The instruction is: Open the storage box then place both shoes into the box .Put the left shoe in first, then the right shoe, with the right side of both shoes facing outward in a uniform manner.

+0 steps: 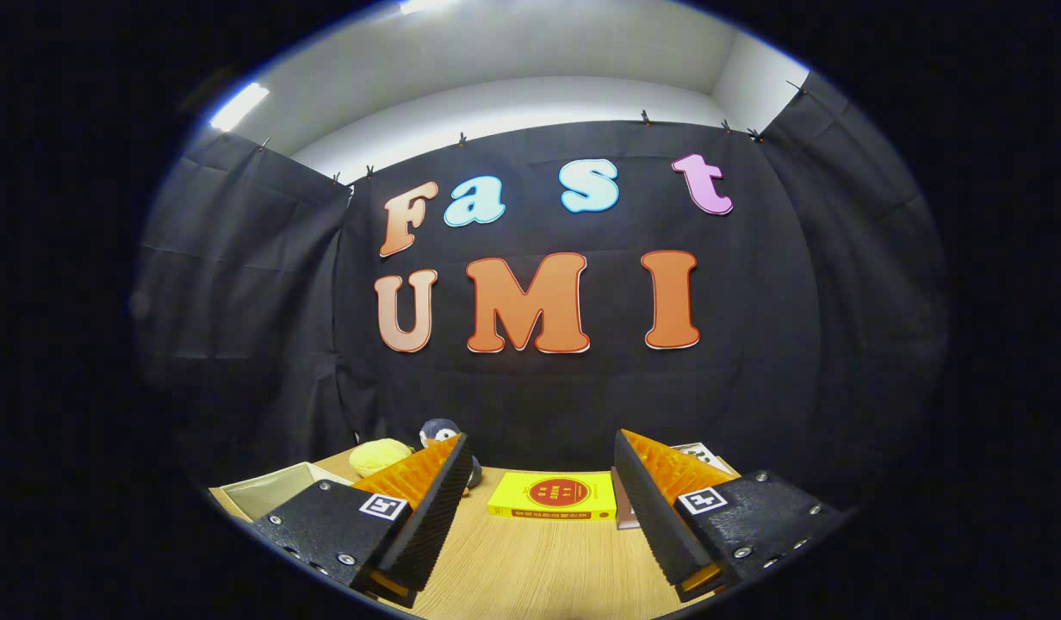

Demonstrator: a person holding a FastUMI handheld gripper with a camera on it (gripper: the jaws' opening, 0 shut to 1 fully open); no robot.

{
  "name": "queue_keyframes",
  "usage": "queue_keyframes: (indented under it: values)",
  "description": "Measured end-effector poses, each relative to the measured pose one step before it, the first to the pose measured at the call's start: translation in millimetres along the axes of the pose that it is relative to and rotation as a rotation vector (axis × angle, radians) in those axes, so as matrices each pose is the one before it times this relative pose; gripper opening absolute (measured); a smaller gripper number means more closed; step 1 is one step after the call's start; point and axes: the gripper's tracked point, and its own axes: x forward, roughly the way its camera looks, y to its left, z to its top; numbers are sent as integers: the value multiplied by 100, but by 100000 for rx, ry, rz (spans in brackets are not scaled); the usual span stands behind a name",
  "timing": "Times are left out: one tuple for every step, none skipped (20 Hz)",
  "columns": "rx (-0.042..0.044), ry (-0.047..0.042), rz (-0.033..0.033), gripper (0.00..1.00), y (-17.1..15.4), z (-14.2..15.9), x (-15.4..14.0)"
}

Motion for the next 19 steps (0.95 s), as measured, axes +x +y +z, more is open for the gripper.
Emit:
queue_keyframes:
  values:
    - [308,-18,-644,98,-179,96,-41]
    - [38,173,-505,98,-247,45,-74]
    - [-128,-50,-286,98,-70,-25,-26]
    - [9,397,-268,98,35,-88,2]
    - [421,617,-88,98,34,-159,-42]
    - [583,644,237,98,104,-140,-7]
    - [347,282,98,98,129,-68,-66]
    - [-44,94,61,98,74,41,-173]
    - [-300,-108,-94,98,-55,-27,-3]
    - [-372,59,76,98,77,-6,-25]
    - [-177,-9,-57,98,17,6,-9]
    - [-63,-306,221,98,102,46,-37]
    - [-37,-538,-71,98,112,187,6]
    - [-48,-535,218,98,119,126,74]
    - [-172,-242,64,98,191,69,149]
    - [-146,29,344,98,141,-141,2]
    - [-116,-124,205,98,165,104,-42]
    - [182,-427,332,98,92,162,-6]
    - [449,-468,585,98,295,167,40]
